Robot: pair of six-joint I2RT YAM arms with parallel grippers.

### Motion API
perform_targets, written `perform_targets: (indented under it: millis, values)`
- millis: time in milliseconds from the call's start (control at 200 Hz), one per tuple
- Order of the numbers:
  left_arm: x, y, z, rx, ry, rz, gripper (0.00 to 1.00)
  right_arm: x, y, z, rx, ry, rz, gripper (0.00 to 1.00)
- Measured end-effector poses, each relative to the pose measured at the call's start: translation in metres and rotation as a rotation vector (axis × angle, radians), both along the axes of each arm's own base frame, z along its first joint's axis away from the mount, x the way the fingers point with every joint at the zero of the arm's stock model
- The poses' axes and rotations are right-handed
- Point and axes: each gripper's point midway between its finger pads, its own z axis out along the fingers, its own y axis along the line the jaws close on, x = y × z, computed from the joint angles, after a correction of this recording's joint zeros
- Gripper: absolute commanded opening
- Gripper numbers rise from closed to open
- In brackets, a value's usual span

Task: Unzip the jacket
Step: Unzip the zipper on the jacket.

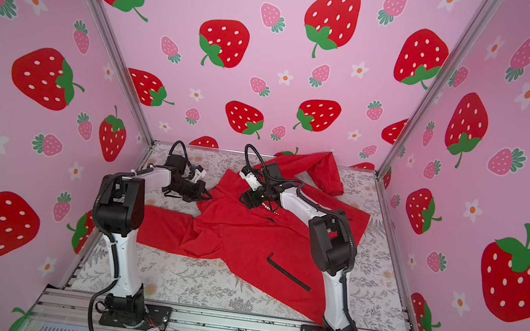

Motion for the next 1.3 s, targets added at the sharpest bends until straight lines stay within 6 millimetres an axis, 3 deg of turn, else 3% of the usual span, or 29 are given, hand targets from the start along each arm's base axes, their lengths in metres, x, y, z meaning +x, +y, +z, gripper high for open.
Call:
perform_targets:
  millis: [170,325,621,786,936,1301]
  values:
    - [-0.001,-0.005,0.018,0.062,-0.096,-0.017,0.00,0.010,0.037,0.019,0.047,-0.094,0.047,0.59]
    - [-0.002,-0.005,0.029,0.102,-0.162,-0.016,0.00,0.012,0.055,0.015,0.060,-0.113,0.061,0.57]
    - [-0.002,-0.008,0.032,0.140,-0.199,-0.030,0.00,0.022,0.072,-0.002,0.053,-0.095,0.046,0.50]
    - [-0.003,-0.010,0.033,0.153,-0.206,-0.035,0.00,0.032,0.083,0.003,0.070,-0.099,0.036,0.43]
    - [-0.004,-0.012,0.036,0.153,-0.211,-0.039,0.00,0.034,0.089,0.002,0.078,-0.080,0.038,0.43]
    - [-0.004,-0.020,0.065,0.124,-0.288,-0.047,0.00,0.033,0.095,-0.011,0.073,-0.027,0.013,0.42]
